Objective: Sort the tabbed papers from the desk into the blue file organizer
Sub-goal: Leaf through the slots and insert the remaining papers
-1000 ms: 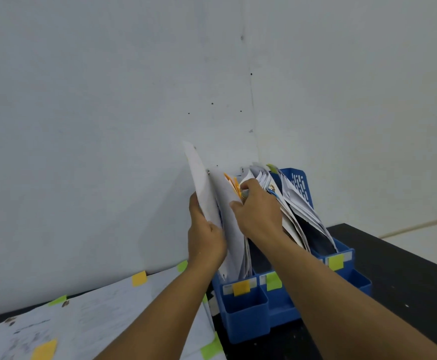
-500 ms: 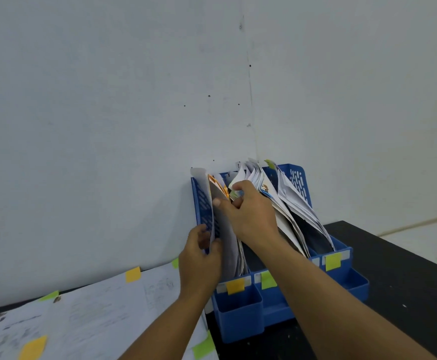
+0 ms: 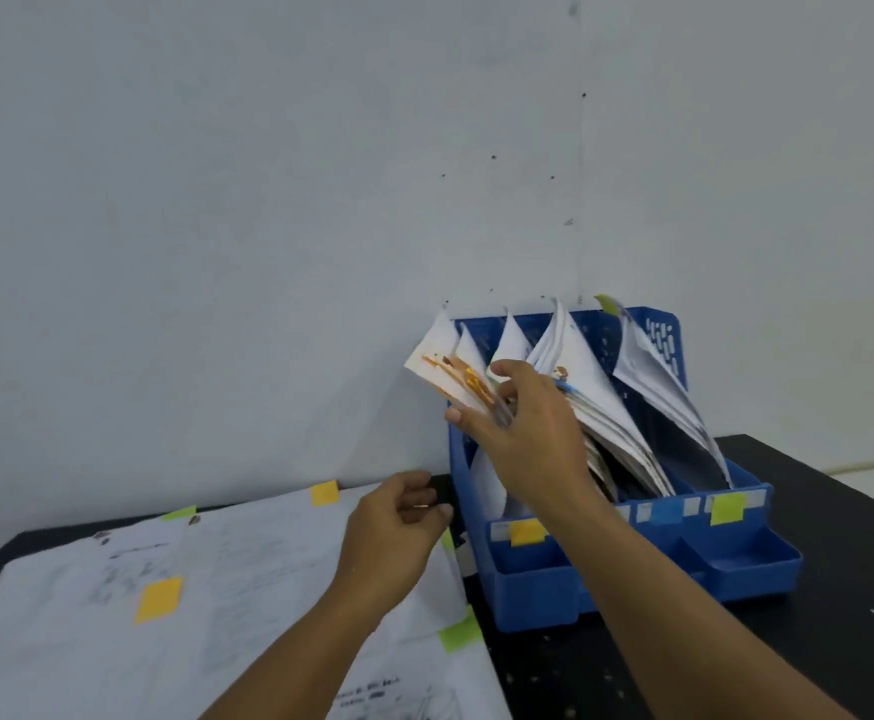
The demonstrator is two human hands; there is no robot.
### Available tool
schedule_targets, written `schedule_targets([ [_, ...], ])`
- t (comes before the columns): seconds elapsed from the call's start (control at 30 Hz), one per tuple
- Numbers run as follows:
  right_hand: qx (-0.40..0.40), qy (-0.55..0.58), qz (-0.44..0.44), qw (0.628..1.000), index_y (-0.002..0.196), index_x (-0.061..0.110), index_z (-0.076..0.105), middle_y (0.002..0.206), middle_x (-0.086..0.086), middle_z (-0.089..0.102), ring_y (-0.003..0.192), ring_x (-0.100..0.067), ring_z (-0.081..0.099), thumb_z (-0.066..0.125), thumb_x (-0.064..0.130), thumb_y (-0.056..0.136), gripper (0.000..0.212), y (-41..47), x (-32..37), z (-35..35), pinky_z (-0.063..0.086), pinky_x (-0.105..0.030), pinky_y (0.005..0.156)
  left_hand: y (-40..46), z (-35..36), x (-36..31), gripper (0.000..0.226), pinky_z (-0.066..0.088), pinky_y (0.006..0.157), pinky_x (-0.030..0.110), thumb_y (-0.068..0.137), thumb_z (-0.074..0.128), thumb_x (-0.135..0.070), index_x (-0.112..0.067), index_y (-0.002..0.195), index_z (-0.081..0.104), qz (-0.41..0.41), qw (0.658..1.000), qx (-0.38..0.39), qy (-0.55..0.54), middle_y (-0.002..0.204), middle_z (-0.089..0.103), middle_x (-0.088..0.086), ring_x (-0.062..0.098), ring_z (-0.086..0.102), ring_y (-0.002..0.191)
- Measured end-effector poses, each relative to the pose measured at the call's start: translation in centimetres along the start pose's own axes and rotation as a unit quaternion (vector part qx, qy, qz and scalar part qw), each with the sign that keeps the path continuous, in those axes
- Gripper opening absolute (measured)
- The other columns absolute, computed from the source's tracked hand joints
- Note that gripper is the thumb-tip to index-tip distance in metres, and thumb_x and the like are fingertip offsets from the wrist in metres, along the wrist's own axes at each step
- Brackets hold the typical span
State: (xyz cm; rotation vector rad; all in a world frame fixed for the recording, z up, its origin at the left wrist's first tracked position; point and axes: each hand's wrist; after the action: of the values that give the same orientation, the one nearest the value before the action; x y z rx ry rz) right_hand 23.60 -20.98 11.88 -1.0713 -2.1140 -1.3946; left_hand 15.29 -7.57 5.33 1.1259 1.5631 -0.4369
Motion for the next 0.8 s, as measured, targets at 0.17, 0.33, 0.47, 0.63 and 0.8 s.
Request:
schedule_targets([
  [0.17,-0.069,-0.043,-0.117,0.99,0.131,0.017,0.055,0.124,-0.004,0.055,0.116,-0.023,0.046,0.073,0.049,0.084,0.059,-4.5,1.2,3.0,0.042,-0.035,0.093,-3.2,-5.8,4.1,0.02,0.044,0.074,0.011,0.084,0.073,-0.024,-0.025,0.103,0.068,-0.016,0.993,-0.044,0.106,0.101,0.068,-0.011,0.0,0.062,0.092],
  [0.33,0.033,-0.011,-0.11,0.993,0.133,0.024,0.054,0.123,0.003,0.052,0.117,-0.017,0.046,0.065,0.047,0.091,0.048,-8.7,1.7,6.6,0.044,-0.032,0.095,-5.8,-10.8,7.4,0.021,0.044,0.085,0.021,0.085,0.071,-0.025,-0.023,0.106,0.069,-0.054,0.977,-0.072,0.195,0.107,0.067,-0.007,0.011,0.061,0.104],
  [0.47,0.141,-0.031,-0.078,0.986,0.134,0.027,0.054,0.129,0.004,0.052,0.118,-0.016,0.045,0.061,0.047,0.093,0.045,-11.5,1.9,9.4,0.043,-0.036,0.099,-7.7,-13.8,8.7,0.027,0.046,0.086,0.024,0.087,0.069,-0.03,-0.026,0.114,0.066,-0.089,0.96,-0.089,0.25,0.114,0.063,-0.008,0.013,0.061,0.096],
  [0.63,0.286,-0.12,-0.014,0.951,0.138,0.03,0.048,0.135,0.004,0.05,0.125,-0.017,0.041,0.054,0.055,0.095,0.049,-14.5,2.7,12.3,0.04,-0.034,0.1,-9.7,-15.6,11.0,0.034,0.044,0.101,0.034,0.085,0.067,-0.038,-0.027,0.117,0.064,-0.1,0.927,-0.087,0.349,0.122,0.063,-0.007,0.019,0.061,0.107],
  [0.8,0.274,-0.23,0.033,0.933,0.144,0.032,0.041,0.141,0.004,0.049,0.13,-0.021,0.037,0.044,0.065,0.094,0.059,-15.8,2.5,13.1,0.032,-0.038,0.105,-10.7,-15.8,12.6,0.044,0.029,0.113,0.038,0.089,0.053,-0.049,-0.023,0.123,0.063,-0.064,0.911,-0.074,0.4,0.134,0.057,-0.003,0.022,0.042,0.133],
])
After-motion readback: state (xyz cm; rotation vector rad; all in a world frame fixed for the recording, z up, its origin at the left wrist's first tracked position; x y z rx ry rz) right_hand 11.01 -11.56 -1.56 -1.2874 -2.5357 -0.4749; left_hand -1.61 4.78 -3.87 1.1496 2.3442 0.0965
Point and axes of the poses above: each hand's wrist, its own y-axis towards the middle knuckle, its own z-axis out of the palm, x = y × z
